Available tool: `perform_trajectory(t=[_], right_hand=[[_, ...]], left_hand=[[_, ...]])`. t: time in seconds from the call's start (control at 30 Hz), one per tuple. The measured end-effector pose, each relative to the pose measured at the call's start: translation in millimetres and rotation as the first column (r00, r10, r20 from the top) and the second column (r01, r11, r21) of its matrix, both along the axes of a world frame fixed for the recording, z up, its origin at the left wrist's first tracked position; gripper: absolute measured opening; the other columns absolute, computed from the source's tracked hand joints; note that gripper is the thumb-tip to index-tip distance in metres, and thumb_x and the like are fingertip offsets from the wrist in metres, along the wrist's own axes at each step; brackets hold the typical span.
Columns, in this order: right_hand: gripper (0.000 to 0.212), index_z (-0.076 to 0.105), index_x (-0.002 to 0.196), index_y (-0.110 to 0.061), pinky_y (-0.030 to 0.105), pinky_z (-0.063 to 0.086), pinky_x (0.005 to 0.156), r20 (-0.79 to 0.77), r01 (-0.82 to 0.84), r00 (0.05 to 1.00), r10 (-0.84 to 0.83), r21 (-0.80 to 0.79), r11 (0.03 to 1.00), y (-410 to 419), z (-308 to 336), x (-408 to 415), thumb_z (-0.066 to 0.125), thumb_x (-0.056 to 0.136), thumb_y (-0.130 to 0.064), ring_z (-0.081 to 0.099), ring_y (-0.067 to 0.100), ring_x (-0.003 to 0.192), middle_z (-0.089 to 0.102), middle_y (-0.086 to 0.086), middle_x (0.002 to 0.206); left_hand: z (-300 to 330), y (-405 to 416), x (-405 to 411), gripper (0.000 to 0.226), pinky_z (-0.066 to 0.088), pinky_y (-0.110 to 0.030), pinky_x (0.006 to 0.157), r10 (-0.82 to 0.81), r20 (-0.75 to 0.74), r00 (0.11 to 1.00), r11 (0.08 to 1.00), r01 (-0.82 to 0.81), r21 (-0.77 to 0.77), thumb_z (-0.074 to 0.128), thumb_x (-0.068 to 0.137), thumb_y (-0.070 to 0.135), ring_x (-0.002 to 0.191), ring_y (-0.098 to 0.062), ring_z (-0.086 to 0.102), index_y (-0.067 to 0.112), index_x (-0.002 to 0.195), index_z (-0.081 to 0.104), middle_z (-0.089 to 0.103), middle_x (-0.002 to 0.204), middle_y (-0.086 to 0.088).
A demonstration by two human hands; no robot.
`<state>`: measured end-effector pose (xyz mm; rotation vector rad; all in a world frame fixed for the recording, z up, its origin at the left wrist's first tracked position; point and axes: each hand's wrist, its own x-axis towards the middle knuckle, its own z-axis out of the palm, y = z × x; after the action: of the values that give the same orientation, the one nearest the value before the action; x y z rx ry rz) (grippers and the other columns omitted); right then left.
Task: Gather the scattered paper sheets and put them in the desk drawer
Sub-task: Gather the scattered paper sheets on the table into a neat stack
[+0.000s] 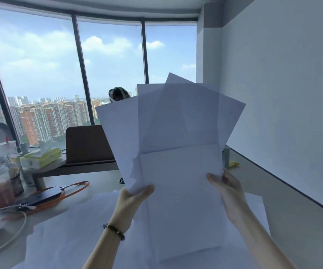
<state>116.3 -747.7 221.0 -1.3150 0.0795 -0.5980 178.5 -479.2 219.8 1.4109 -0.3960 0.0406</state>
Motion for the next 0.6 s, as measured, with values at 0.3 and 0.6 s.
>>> perform_trajectory(t=[0.3, 0.6], right_hand=[[0.019, 0.068, 0.106, -0.008, 0.035, 0.052, 0.076, 0.002, 0.041, 0.999, -0.041, -0.132, 0.990, 1, -9, 11, 0.065, 0.091, 0.003, 0.069, 0.019, 0.084, 0.077, 0.006, 0.095], [0.040, 0.063, 0.119, -0.015, 0.036, 0.050, 0.089, 0.091, 0.006, 0.996, 0.004, -0.108, 0.994, -9, 24, 7, 0.080, 0.084, -0.023, 0.068, 0.017, 0.101, 0.072, 0.001, 0.112]], left_hand=[[-1, -6, 9, 0.024, 0.058, -0.036, 0.089, -0.028, 0.009, 1.000, 1.000, 0.028, 0.006, 0.077, 0.081, 0.004, 0.102, -0.027, 0.073, 0.002, 0.105, 0.076, 0.078, 0.104, -0.011], [35, -12, 9, 0.026, 0.055, -0.037, 0.094, -0.098, 0.054, 0.994, 0.995, 0.098, 0.017, 0.080, 0.081, 0.015, 0.106, -0.023, 0.072, 0.010, 0.106, 0.076, 0.077, 0.110, -0.007]])
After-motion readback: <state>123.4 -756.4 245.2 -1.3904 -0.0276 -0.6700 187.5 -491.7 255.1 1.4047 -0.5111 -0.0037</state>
